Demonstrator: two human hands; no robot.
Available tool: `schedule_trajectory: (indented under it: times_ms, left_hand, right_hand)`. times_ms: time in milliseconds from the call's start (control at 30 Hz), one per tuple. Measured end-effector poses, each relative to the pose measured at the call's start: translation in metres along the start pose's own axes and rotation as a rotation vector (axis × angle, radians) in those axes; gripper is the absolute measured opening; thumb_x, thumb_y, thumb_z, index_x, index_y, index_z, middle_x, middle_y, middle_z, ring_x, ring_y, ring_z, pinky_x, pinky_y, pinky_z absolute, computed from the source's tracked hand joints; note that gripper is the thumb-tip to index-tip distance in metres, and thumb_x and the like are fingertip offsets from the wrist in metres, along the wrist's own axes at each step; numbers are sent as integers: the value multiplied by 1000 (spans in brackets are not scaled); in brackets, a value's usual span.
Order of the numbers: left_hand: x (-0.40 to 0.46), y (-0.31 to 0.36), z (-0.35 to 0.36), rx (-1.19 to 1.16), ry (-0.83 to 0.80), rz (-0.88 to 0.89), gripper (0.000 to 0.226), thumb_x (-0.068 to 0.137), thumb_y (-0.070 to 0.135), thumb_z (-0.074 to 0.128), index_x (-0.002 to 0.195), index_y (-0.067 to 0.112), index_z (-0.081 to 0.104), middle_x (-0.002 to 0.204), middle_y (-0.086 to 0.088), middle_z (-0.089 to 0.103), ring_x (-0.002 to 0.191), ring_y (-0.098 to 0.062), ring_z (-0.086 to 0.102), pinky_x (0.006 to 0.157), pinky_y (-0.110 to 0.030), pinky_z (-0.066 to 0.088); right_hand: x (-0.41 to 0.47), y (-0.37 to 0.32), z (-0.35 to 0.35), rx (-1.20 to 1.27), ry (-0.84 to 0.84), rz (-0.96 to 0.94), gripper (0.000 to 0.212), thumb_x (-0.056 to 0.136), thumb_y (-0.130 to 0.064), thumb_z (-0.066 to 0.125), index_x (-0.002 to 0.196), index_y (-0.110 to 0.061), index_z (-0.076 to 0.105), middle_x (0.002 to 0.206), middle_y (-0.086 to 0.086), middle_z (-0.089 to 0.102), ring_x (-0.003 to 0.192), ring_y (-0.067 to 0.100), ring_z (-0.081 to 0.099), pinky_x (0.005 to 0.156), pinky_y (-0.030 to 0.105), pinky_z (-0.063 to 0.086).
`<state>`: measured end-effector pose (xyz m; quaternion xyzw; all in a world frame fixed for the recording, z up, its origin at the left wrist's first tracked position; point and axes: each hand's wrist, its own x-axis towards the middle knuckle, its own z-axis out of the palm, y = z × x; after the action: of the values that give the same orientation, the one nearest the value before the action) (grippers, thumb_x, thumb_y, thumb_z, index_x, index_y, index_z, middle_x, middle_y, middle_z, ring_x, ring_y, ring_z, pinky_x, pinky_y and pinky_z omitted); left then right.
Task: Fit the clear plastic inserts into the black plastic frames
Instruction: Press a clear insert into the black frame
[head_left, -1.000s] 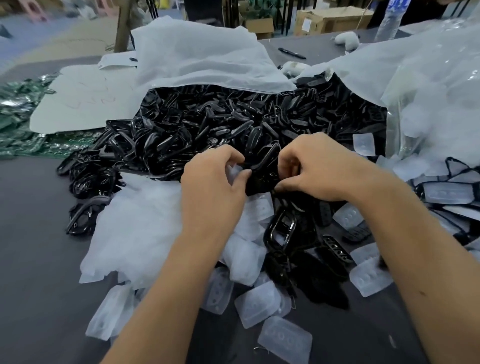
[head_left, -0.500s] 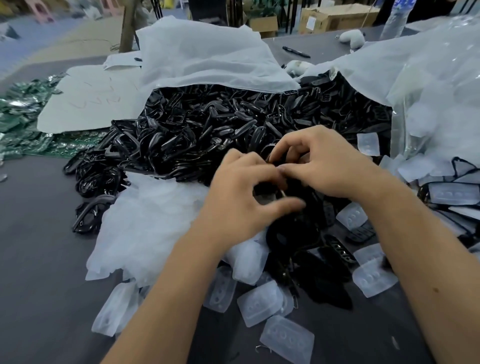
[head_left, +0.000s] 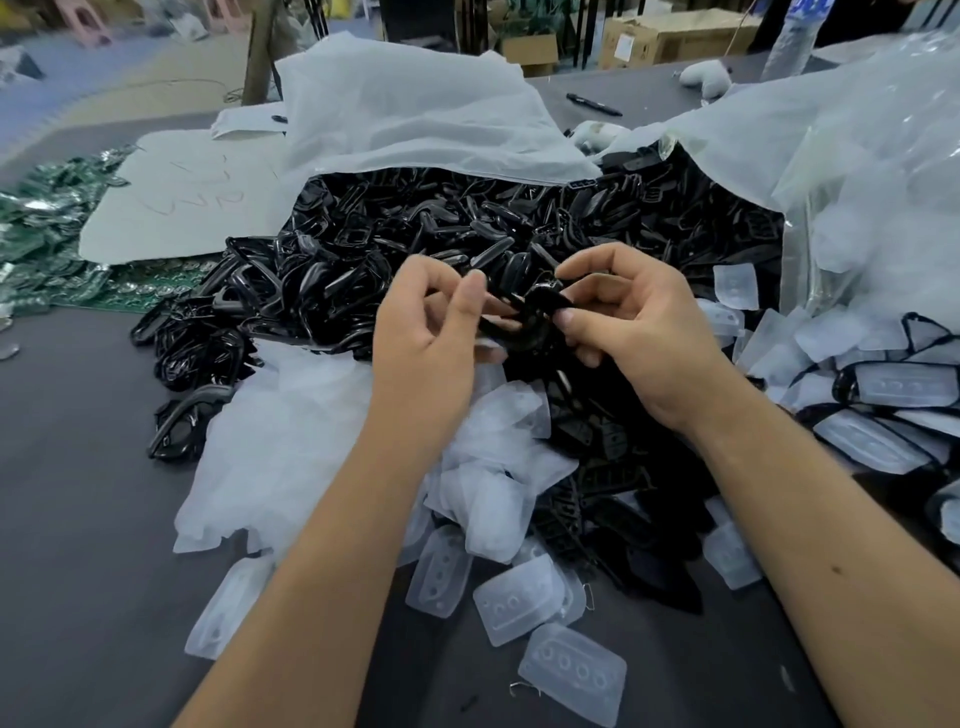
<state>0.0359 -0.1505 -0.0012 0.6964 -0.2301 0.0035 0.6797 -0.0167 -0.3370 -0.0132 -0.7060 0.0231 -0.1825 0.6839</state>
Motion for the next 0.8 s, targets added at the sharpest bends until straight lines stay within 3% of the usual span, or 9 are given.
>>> schedule_trajectory:
  times_ms: [133,267,567,800]
  left_hand:
    - [-1,3,3,-133,53,-141,19,113,24,43,98,14,40,92,-12,78,65,-34,77,46,-33,58]
    - [0,1,5,-173,95,-152,16,114,22,41,100,14,38,93,-13,72,67,-35,77,51,-39,62]
    - [3,-7,4,-204,68,-140,9,113,14,40,105,14,36,84,-16,75,65,-37,77,50,-33,59]
    - [5,-10,4,-189,43,-145,15,111,6,38,107,19,40,97,-21,65,59,-27,74,54,-27,58]
  right_hand:
    - [-1,1,2,-38,13,-16,21,87,7,75,93,-11,68,75,2,70,63,15,64,51,22,49]
    - [-2,0,4,-42,16,-22,19,87,7,76,90,-10,69,73,3,70,61,16,64,50,23,49]
    - [0,2,4,-75,55,-44,23,87,13,69,95,-8,73,83,7,72,66,25,62,55,27,52]
    - [-2,1,7,-74,69,-35,23,84,10,77,98,-6,69,84,9,72,70,19,70,57,27,56]
